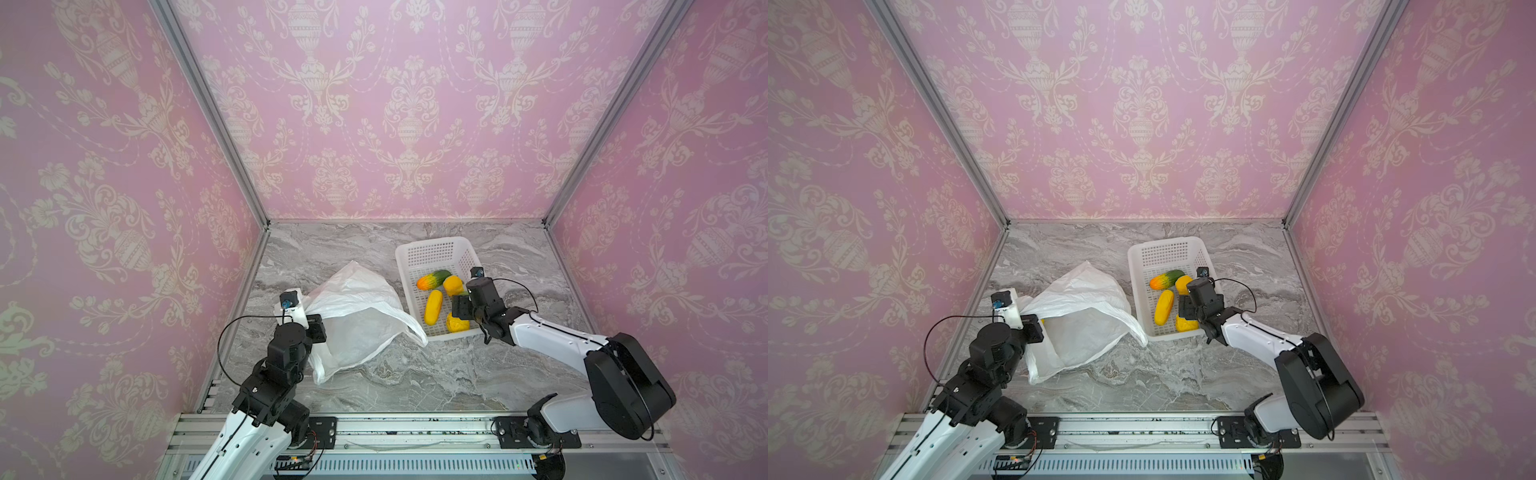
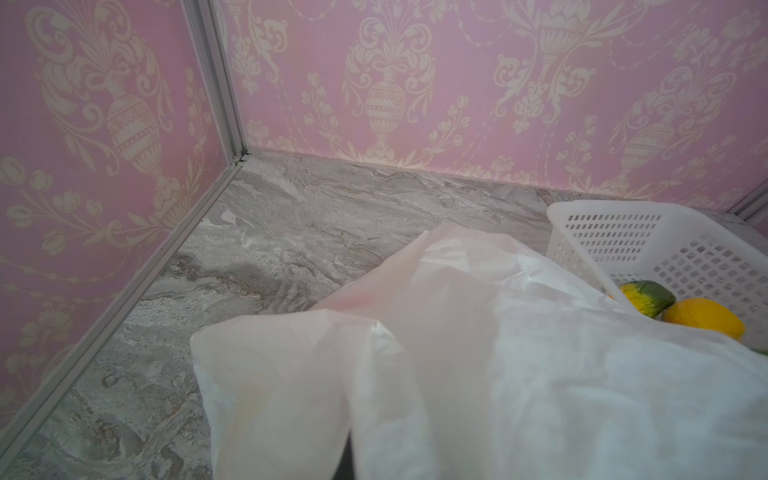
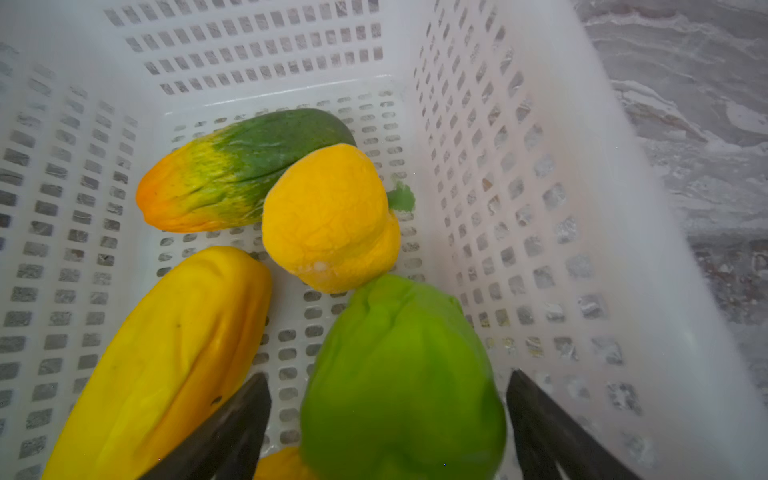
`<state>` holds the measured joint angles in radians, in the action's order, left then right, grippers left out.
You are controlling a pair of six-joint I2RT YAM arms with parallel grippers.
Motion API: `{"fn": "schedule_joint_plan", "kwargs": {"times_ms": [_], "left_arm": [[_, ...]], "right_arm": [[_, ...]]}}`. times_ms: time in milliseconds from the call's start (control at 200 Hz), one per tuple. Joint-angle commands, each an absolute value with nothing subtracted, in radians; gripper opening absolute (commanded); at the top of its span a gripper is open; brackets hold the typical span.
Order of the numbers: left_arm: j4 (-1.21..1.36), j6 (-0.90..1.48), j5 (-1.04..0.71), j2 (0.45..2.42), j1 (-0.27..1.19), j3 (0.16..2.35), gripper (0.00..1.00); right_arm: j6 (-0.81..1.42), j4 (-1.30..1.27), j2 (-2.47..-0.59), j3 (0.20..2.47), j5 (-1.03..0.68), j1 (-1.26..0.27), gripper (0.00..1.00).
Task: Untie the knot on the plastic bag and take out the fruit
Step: 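Carry the green fruit with the right gripper over the basket, then lower the green fruit into the basket and open the right gripper, then move the right gripper back into the bag mouth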
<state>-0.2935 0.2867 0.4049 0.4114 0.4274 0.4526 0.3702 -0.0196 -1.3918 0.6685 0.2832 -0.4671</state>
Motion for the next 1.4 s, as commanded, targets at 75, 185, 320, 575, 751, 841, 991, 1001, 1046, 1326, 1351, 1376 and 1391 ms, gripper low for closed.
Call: {"fn": "schedule_joint_plan", "kwargs": {"times_ms": [75, 185, 320, 575, 751, 841, 991, 1001, 1046, 1326, 1351, 1376, 1391], "left_arm": [[-0.295, 0.299, 0.402, 0.407, 0.425, 0.446, 0.0], [-0.292, 0.3, 0.397, 0.422, 0.425, 0.447, 0.0], [-0.295, 0.301, 0.395, 0.424, 0.425, 0.447, 0.0], [-0.288, 0.299, 0.394, 0.429, 0.426, 0.449, 0.0], [-0.291, 0.301, 0.394, 0.421, 0.425, 0.446, 0.0], [-0.29, 0.299, 0.398, 0.419, 0.425, 0.446, 0.0], [-0.288, 0.3, 0.389, 0.429, 0.425, 0.45, 0.0], [-0.289, 0.299, 0.389, 0.429, 0.425, 0.448, 0.0], [-0.29, 0.299, 0.389, 0.426, 0.426, 0.446, 0.0], [-0.285, 0.298, 0.388, 0.433, 0.425, 0.448, 0.0], [-0.284, 0.298, 0.388, 0.435, 0.425, 0.449, 0.0], [-0.284, 0.299, 0.389, 0.434, 0.425, 0.45, 0.0], [-0.284, 0.299, 0.387, 0.434, 0.425, 0.45, 0.0]], "right_arm": [[0.38, -0.021, -1.212, 0.604, 0.274, -0.468, 0.93], [0.369, -0.009, -1.046, 0.559, 0.262, -0.479, 0.9], [0.322, -0.065, -0.8, 0.476, 0.182, -0.553, 0.85], [0.171, -0.133, -0.622, 0.456, 0.044, -0.813, 0.79], [0.064, -0.263, -0.802, 0.478, 0.057, -1.007, 0.79], [0.008, -0.28, -0.951, 0.542, 0.107, -1.092, 0.79], [-0.044, -0.276, -1.199, 0.658, 0.162, -1.148, 0.77], [-0.046, -0.276, -1.214, 0.665, 0.164, -1.149, 0.77], [-0.05, -0.282, -1.283, 0.693, 0.169, -1.149, 0.77], [-0.037, -0.238, -1.642, 0.908, 0.203, -1.151, 0.72], [-0.034, -0.233, -1.668, 0.928, 0.197, -1.151, 0.71], [-0.03, -0.237, -1.691, 0.945, 0.196, -1.152, 0.71], [-0.027, -0.239, -1.705, 0.954, 0.197, -1.151, 0.71]]}}
